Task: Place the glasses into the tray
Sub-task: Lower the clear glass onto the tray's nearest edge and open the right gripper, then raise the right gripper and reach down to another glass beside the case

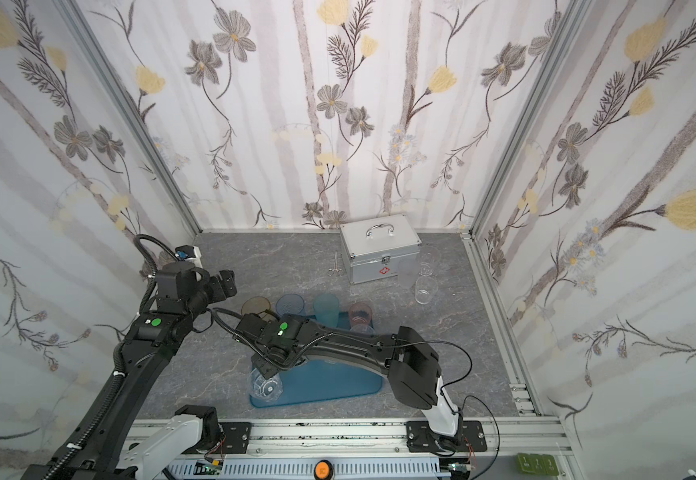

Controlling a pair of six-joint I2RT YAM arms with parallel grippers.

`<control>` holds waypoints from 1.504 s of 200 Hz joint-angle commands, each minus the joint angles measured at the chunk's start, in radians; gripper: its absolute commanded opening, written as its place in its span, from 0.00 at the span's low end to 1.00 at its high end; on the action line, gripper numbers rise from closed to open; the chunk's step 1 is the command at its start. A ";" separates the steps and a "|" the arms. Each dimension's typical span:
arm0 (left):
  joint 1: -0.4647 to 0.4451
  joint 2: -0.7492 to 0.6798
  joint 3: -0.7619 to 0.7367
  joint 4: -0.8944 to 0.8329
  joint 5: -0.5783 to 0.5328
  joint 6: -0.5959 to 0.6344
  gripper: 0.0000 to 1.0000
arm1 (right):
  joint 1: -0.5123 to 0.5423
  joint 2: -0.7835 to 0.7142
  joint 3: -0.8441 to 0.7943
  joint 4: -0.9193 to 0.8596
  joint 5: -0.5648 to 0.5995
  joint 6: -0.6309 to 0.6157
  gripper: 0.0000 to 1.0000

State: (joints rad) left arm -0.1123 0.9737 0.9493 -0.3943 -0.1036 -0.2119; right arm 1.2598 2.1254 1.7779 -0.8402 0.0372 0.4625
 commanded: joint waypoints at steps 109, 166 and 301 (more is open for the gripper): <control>-0.411 0.078 0.094 0.176 -0.235 -0.087 0.92 | -0.465 -0.390 -0.227 0.255 0.176 0.062 0.27; -0.608 0.198 0.030 0.465 -0.268 -0.007 0.92 | -0.661 -0.483 -0.383 0.364 0.210 0.068 0.28; -0.757 0.587 0.117 0.696 -0.155 0.130 0.95 | -1.161 -0.419 -0.582 0.530 0.032 0.063 0.30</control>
State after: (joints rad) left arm -0.8646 1.5082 1.0328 0.2470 -0.2867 -0.1299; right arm 0.1604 1.6650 1.1877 -0.3782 0.1127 0.5148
